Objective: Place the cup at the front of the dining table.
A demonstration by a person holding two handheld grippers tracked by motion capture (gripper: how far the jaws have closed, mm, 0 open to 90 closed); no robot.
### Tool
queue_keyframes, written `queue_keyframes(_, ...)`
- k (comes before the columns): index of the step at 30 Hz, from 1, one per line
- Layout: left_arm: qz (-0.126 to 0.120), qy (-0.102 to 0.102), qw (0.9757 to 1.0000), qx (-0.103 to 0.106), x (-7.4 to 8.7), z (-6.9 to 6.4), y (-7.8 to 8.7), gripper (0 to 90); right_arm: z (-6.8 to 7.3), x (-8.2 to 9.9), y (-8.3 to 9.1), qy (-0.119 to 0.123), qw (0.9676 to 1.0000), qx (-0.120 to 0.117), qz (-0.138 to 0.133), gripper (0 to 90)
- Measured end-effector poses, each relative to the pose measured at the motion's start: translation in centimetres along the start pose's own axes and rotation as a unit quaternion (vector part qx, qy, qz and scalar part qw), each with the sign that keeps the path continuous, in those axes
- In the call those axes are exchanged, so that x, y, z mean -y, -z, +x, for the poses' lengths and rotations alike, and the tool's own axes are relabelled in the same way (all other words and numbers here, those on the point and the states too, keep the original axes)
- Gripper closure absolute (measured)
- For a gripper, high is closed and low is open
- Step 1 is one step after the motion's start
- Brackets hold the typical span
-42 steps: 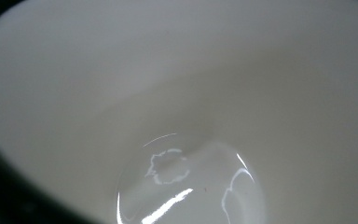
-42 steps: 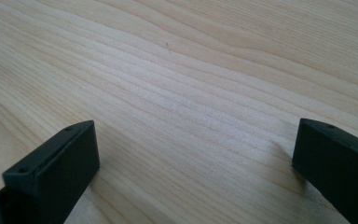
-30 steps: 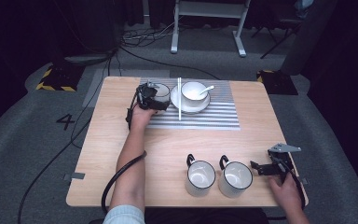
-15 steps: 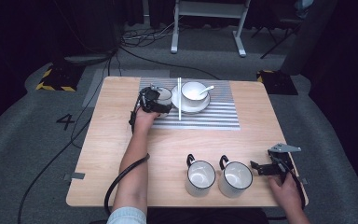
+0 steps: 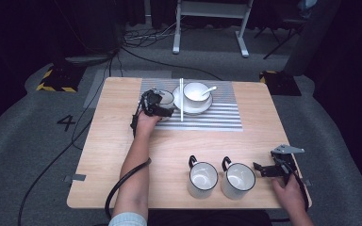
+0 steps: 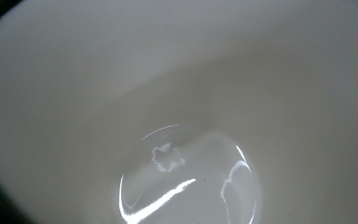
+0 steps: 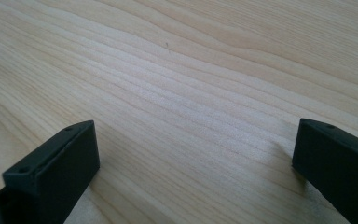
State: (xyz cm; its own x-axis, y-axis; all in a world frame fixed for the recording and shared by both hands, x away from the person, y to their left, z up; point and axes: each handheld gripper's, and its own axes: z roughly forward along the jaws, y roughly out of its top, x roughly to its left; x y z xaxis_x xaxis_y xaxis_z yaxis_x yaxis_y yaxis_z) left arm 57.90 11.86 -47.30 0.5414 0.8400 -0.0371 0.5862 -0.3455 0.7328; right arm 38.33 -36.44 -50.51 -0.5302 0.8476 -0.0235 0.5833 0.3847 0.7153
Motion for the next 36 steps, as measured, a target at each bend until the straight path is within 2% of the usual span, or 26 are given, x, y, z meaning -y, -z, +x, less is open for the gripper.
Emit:
queue_keyframes(3,0.007,-0.008,0.9999,-0.003,0.1,-0.1,0.2,3.0,0.0,0.0,0.0,-0.002,1.0000,0.000,0.000,0.4)
queue_keyframes(6,0.008,0.000,1.0000,0.001,0.4,0.0,0.4,3.0,0.0,0.0,0.0,0.000,1.0000,0.000,0.000,0.4)
queue_keyframes(8,0.004,0.015,0.9999,0.003,0.7,0.1,0.5,3.1,0.0,0.0,0.0,0.000,1.0000,0.000,0.000,0.4)
queue_keyframes(10,0.003,0.015,0.9999,0.000,0.9,-0.1,0.6,3.0,0.1,0.0,0.0,-0.003,1.0000,0.000,0.001,0.4)
queue_keyframes(12,0.006,0.002,1.0000,-0.003,1.0,-0.4,0.7,3.0,0.1,0.0,0.0,-0.003,1.0000,0.000,0.001,0.5)
queue_keyframes(16,0.004,-0.001,1.0000,-0.007,1.4,-0.4,0.9,3.0,0.1,0.0,0.0,-0.003,1.0000,0.000,0.001,0.5)
queue_keyframes(20,0.007,0.008,0.9998,-0.014,1.4,-0.6,1.1,3.0,0.0,0.0,0.0,-0.001,1.0000,0.001,0.000,0.5)
queue_keyframes(22,0.010,0.017,0.9995,-0.024,1.3,-0.8,1.3,2.7,0.0,0.0,0.0,-0.001,1.0000,0.001,0.000,0.4)
queue_keyframes(25,0.018,0.024,0.9992,-0.026,1.2,-0.9,1.5,2.8,0.0,0.0,0.0,0.000,1.0000,0.001,0.000,0.5)
queue_keyframes(27,0.014,0.039,0.9988,-0.026,1.3,-1.0,2.5,2.5,0.0,0.0,0.0,0.000,1.0000,0.001,0.000,0.5)
queue_keyframes(28,0.014,0.039,0.9988,-0.026,1.3,-1.0,2.5,2.5,0.0,0.0,0.0,0.000,1.0000,0.001,0.000,0.5)
queue_keyframes(29,0.005,0.044,0.9989,-0.018,1.4,-0.9,3.4,2.4,0.0,0.0,0.0,0.000,1.0000,0.001,0.000,0.5)
queue_keyframes(31,-0.003,0.045,0.9989,-0.014,1.5,-0.9,3.9,2.3,0.0,0.0,0.0,0.000,1.0000,0.001,0.000,0.5)
queue_keyframes(34,-0.020,0.053,0.9983,-0.012,1.7,-0.8,5.4,2.6,0.0,0.0,0.0,0.000,1.0000,0.001,0.000,0.4)
queue_keyframes(36,-0.022,0.052,0.9983,-0.012,1.9,-0.8,6.3,2.6,0.1,0.0,0.0,-0.004,1.0000,0.001,0.001,0.5)
